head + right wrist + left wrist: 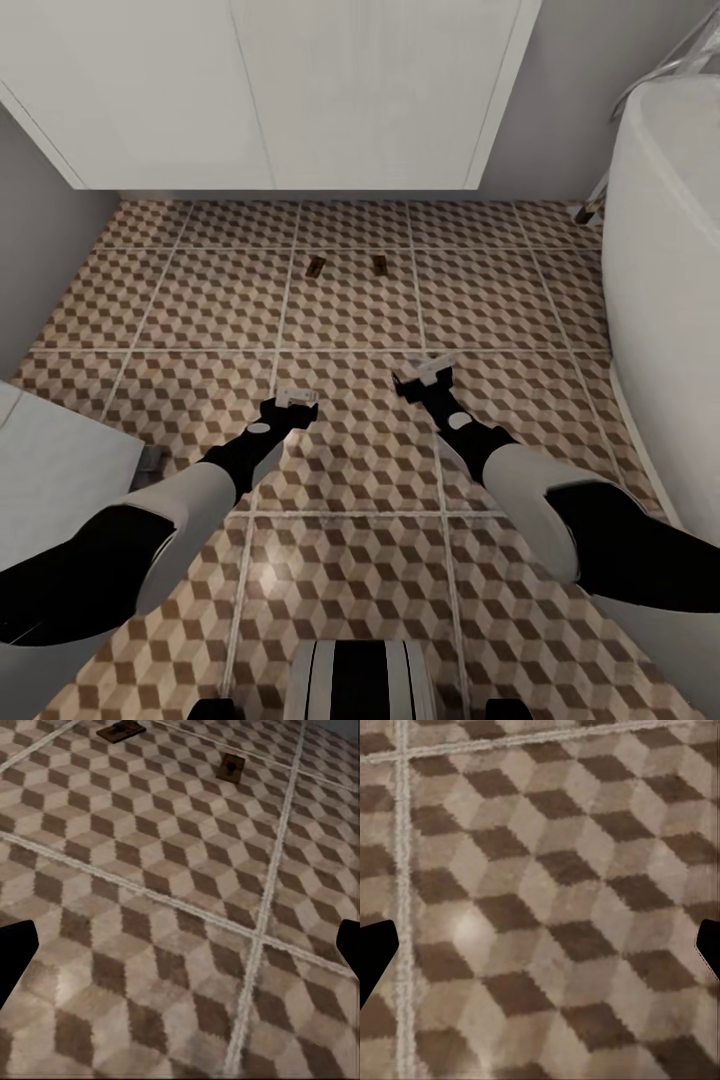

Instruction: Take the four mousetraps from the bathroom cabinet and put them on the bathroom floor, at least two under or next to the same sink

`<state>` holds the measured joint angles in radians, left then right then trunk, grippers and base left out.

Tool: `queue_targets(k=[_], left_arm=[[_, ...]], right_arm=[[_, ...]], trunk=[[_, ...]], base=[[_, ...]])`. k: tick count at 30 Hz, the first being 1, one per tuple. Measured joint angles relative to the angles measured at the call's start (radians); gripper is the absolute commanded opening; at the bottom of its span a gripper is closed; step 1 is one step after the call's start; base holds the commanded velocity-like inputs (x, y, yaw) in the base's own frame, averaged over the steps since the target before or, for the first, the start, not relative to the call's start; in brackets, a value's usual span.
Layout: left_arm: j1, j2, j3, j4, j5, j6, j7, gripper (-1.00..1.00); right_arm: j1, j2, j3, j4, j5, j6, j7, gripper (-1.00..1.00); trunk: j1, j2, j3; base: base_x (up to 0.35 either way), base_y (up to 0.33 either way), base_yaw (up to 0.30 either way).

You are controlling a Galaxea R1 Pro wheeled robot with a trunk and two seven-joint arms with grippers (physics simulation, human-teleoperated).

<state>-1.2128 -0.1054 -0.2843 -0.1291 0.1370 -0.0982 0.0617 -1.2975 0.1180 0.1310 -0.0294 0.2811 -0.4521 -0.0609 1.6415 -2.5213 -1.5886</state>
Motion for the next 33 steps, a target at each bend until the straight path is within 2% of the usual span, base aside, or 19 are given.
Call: queue_targets(k=[6, 7, 13, 18, 23, 33], left_arm=[[0.001, -0.02, 0.0, 0.083, 0.0, -0.089, 0.001, 1.0], [0.002, -0.025, 0.0, 0.112, 0.0, -0.124, 0.001, 1.0], [0.008, -0.033, 0.0, 0.179, 0.001, -0.208, 0.002, 1.0], [0.021, -0.034, 0.001, 0.193, 0.002, -0.233, -0.008, 1.0], [0.041, -0.033, 0.001, 0.2, 0.003, -0.243, -0.044, 1.0], [0.086, -0.031, 0.002, 0.202, 0.003, -0.271, -0.067, 1.0]], right_arm=[[0.053, -0.017, -0.001, 0.006, 0.0, -0.016, 0.001, 1.0], [0.064, -0.021, -0.001, 0.006, -0.001, -0.026, 0.001, 1.0], [0.081, -0.027, -0.001, 0.008, -0.001, -0.074, 0.0, 1.0], [0.11, -0.029, 0.0, 0.009, -0.001, -0.088, 0.001, 1.0], [0.156, -0.029, -0.001, 0.008, -0.001, -0.096, 0.001, 1.0], [0.178, -0.029, -0.001, 0.009, -0.001, -0.116, 0.0, 1.0]], trunk=[[-0.003, 0.001, 0.023], [-0.003, 0.002, 0.027], [-0.006, 0.003, 0.05], [-0.008, 0.004, 0.07], [-0.01, 0.005, 0.089], [-0.015, 0.008, 0.128]], base=[[0.0, 0.0, 0.0], [0.0, 0.0, 0.0], [0.0, 0.0, 0.0], [0.0, 0.0, 0.0], [0.0, 0.0, 0.0], [0.0, 0.0, 0.0]])
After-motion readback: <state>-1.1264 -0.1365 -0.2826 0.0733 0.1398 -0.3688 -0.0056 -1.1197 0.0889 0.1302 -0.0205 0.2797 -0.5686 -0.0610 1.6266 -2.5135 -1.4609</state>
